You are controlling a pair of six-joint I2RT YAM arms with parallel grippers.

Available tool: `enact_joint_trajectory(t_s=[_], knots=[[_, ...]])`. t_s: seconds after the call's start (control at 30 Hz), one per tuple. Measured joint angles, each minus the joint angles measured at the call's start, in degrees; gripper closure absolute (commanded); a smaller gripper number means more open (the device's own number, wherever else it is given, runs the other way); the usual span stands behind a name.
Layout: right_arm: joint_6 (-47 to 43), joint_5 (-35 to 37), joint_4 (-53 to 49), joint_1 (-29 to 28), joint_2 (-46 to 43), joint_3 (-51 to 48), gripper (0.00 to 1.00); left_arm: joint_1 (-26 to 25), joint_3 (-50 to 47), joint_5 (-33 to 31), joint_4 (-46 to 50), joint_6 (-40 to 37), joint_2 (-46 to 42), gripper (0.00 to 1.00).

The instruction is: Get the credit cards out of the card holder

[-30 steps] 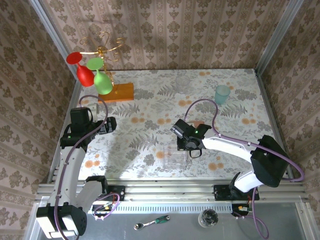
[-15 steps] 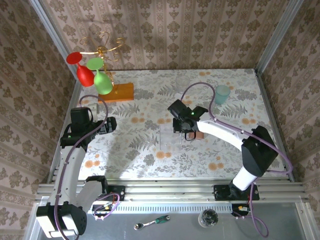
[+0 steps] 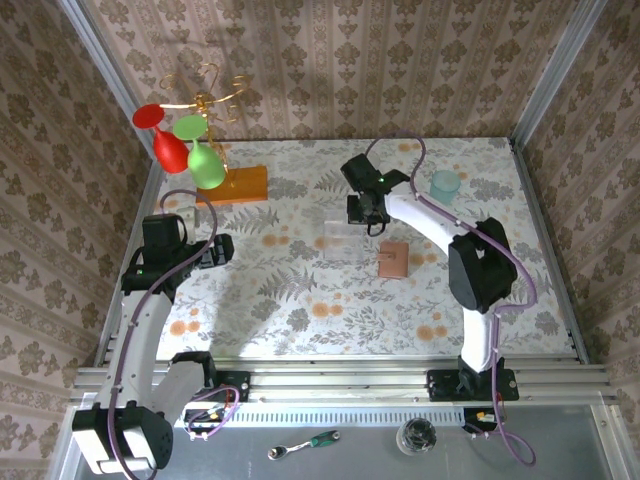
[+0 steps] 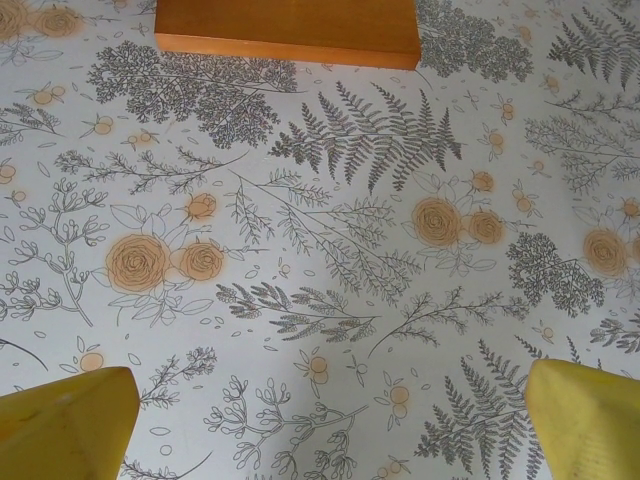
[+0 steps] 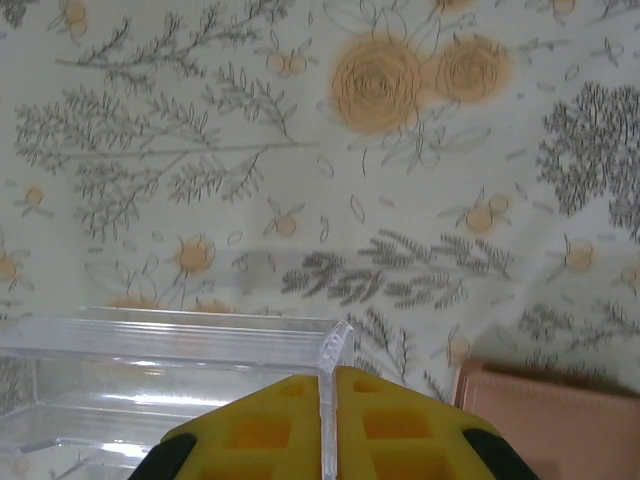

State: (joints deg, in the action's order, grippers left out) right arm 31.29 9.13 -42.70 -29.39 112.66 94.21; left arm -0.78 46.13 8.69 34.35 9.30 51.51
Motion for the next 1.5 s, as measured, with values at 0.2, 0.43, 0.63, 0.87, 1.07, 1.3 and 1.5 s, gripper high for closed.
enact_joint_trajectory(t_s=[0.2, 0.43, 0.63, 0.87, 1.07, 1.3, 1.5], knots=[[-1.81, -1.44, -1.38, 2.01, 6.58, 7.72, 0.88, 0.00, 0.00, -0.59, 0.00, -0.11, 1.14, 0.00], [-3.13, -2.23, -2.86, 2.91, 12.41, 13.29, 0.88, 0.02, 0.00, -1.14, 0.00, -0.11, 2.16, 0.00], [-4.20, -2.32, -4.31, 3.61, 14.45, 16.37, 0.87, 0.07, 0.00, -1.25, 0.00, -0.13, 2.19, 0.00], [-5.16, -2.58, -4.48, 4.50, 16.17, 19.41, 0.85, 0.13, 0.00, -1.25, -0.02, -0.15, 2.89, 0.00], [-5.66, -3.58, -5.42, 4.66, 16.76, 21.09, 0.84, 0.50, 0.00, -1.22, 0.00, -0.15, 3.19, 0.00], [-5.70, -3.61, -6.40, 4.66, 16.72, 23.21, 0.82, 0.87, 0.00, -1.20, -0.02, -0.33, 3.30, 0.00], [-5.68, -3.80, -7.23, 4.66, 14.32, 20.00, 0.80, 0.87, 0.00, -1.18, 0.00, -0.33, 3.85, 0.00]])
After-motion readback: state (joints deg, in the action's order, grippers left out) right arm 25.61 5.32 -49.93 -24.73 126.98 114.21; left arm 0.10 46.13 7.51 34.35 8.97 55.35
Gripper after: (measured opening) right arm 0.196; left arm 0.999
